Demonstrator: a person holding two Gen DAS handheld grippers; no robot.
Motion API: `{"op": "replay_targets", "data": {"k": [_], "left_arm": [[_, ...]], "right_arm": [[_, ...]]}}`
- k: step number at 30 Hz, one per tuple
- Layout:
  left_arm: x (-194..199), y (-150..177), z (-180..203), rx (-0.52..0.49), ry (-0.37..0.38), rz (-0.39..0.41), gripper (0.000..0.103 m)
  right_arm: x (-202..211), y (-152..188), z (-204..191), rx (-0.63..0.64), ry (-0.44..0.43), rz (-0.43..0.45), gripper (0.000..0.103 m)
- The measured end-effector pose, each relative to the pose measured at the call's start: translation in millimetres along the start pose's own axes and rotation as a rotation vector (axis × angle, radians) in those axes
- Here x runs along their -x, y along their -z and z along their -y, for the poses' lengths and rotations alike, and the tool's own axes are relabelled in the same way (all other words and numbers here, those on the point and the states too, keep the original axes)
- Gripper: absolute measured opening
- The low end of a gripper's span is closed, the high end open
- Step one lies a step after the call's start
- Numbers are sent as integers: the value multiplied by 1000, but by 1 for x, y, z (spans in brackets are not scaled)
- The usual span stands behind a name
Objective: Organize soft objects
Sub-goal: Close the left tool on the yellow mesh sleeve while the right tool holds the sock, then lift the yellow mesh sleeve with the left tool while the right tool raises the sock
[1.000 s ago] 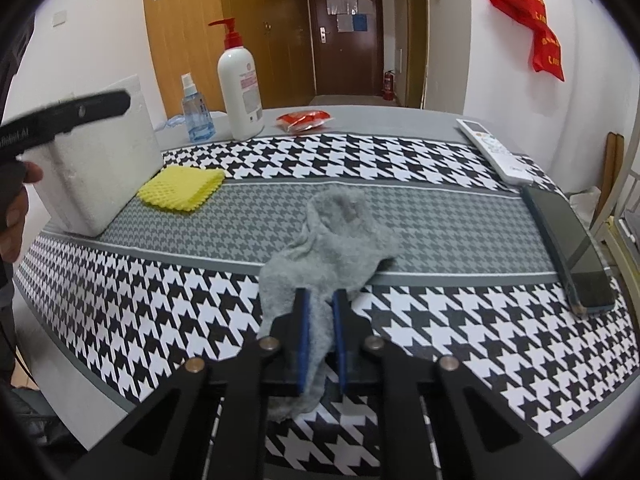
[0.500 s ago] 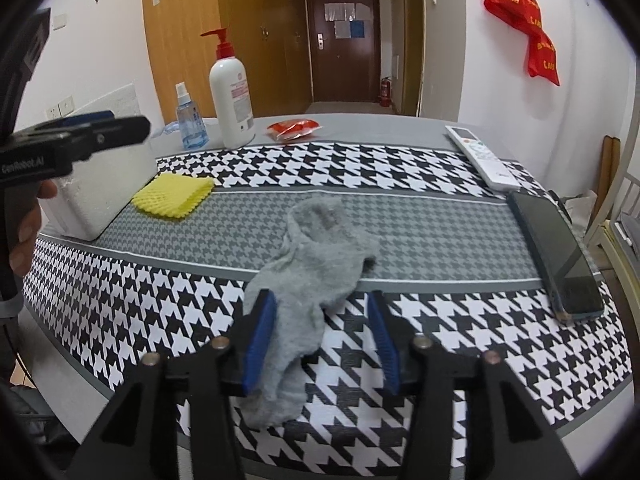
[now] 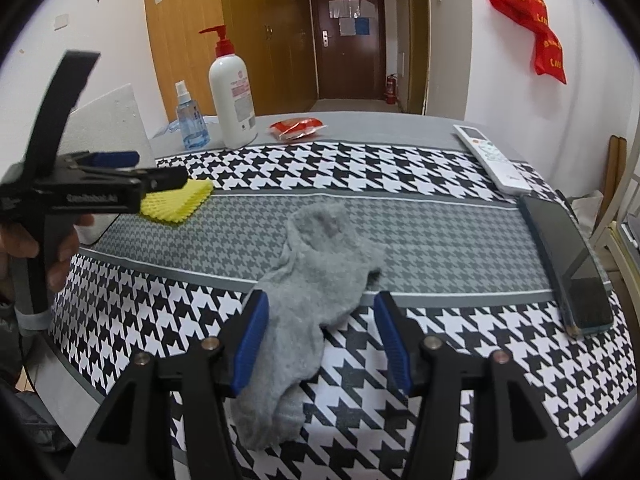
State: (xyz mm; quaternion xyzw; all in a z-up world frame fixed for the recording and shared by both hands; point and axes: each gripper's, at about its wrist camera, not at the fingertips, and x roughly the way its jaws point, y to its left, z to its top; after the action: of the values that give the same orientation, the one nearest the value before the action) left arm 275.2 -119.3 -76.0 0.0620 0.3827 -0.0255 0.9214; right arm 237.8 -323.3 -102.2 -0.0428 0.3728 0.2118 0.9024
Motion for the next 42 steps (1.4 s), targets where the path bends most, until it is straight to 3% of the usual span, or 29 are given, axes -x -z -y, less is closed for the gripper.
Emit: {"op": "replay_targets", "data": {"k": [7, 13, 16, 19, 31, 38, 42], "left_arm": [[-21, 3, -7, 16, -31, -40, 100], [-34, 7, -14, 42, -22, -78, 92], [-37, 8, -15, 43, -27, -79, 90], [-46, 10, -18, 50, -22, -109, 85], [-47, 10, -20, 59, -11, -106, 78], [-41, 11, -25, 62, -40, -88, 47], [-38, 13, -29, 64, -49, -80, 33]], "right_arm": [[-5, -4, -2, 18, -11, -11, 62], [-7, -8, -4, 33, -16, -19, 63], [-9, -11, -5, 49, -6, -24, 70], [-12, -12, -8, 63, -28, -28, 71], [-33, -10, -14, 106, -11, -108, 71], [-34, -10, -16, 99, 1, -119, 67], [-30, -10, -19, 100, -6, -123, 44]]}}
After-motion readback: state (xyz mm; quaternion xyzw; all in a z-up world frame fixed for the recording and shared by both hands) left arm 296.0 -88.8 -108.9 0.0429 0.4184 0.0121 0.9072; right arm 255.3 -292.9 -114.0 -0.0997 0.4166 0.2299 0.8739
